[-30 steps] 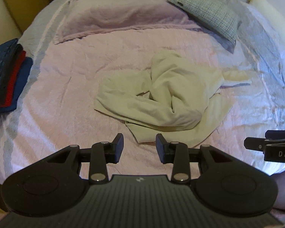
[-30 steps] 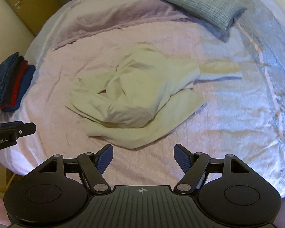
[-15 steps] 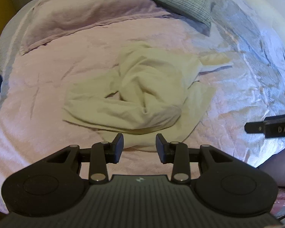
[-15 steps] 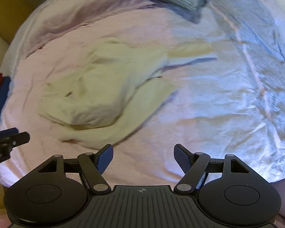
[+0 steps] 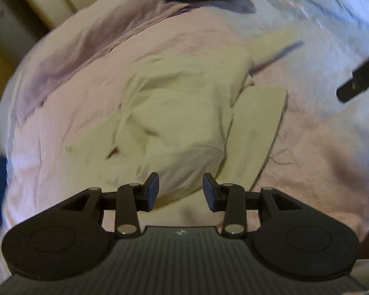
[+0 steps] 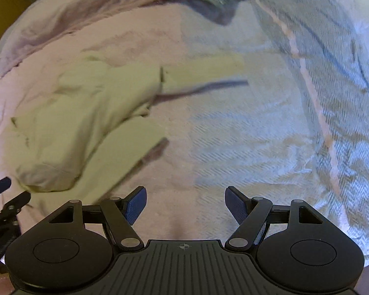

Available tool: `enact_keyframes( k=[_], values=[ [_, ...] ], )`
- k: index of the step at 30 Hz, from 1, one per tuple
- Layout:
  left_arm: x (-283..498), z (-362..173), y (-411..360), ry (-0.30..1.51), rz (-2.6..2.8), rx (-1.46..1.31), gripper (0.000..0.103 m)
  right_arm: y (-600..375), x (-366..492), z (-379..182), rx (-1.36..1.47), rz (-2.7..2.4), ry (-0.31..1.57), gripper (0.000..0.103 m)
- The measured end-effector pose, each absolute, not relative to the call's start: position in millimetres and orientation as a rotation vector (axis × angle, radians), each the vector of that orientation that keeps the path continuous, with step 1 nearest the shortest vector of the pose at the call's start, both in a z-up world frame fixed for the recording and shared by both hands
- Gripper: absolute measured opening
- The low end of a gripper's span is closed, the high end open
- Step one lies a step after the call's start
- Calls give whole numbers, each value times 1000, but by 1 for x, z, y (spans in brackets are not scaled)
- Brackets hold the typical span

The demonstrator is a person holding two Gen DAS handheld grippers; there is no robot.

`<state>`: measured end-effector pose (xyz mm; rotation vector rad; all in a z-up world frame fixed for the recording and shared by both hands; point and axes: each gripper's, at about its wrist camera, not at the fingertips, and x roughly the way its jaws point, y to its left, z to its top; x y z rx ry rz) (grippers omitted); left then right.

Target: Fold clothes

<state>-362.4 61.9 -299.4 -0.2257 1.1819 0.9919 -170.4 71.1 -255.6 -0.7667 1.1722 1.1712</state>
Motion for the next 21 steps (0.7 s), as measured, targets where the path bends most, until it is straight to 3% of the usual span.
enact_keyframes(
  k=[12,14,15,21],
  values=[
    [-310,-396,48,1336,860,327,45,59,-147,-311,-810,1106,1272,74],
    [-314,-400,51,1337,848,330,29,61,-146,-315,-820,1104,1273,74],
    [-318,-398,54,1325,850,311,10,63,-146,-317,-823,1102,1273,74],
    [-387,-308,117,1023,1053,-86,10,87,-146,-318,-832,1131,1242,74]
  ],
)
